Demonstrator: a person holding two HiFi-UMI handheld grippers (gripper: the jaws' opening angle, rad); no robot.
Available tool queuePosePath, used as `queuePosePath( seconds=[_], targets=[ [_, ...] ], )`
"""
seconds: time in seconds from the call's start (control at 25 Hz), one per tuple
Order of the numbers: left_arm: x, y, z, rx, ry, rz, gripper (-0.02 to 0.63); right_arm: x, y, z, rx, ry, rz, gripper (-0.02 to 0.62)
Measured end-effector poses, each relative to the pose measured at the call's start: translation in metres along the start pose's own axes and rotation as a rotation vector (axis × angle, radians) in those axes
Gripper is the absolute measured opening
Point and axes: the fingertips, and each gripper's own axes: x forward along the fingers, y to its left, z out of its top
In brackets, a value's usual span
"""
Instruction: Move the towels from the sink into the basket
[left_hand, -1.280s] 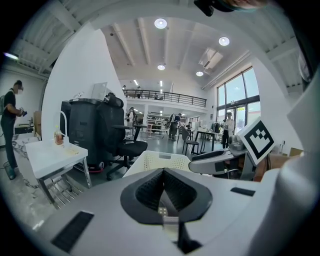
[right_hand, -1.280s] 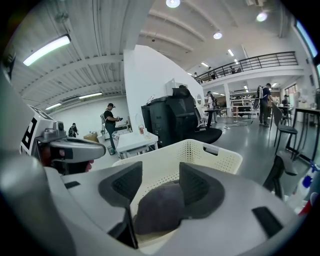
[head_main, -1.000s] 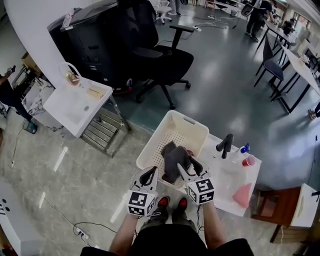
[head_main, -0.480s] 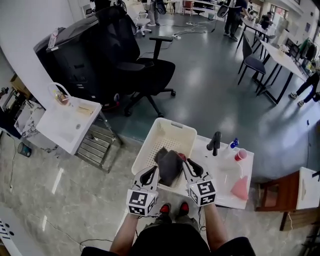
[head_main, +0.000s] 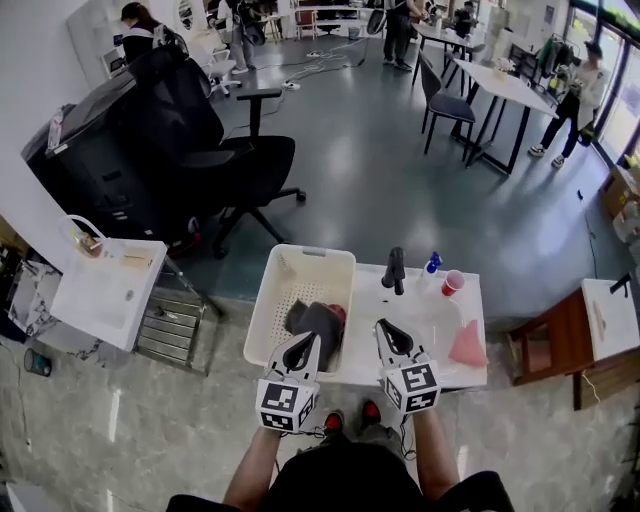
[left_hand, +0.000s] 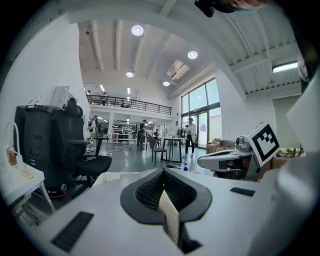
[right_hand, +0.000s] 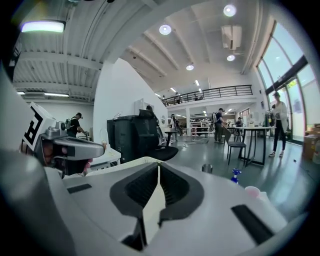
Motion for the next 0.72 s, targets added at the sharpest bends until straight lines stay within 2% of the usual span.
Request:
queuePosePath(
  seconds=[0.44,0.72],
  targets=[
    [0.048,-0.093,-0.002,0.048,0.023,-0.304,0.008,-0.083,-0.068,-0.024,0.064,0.015,-0.289,0.038],
    [0.075,-0.157,-0.002,0.063,0.036,-0.447,0.008,-0.143,-0.111,-0.037,0.099,0.025,-0.43,0.038]
  ],
)
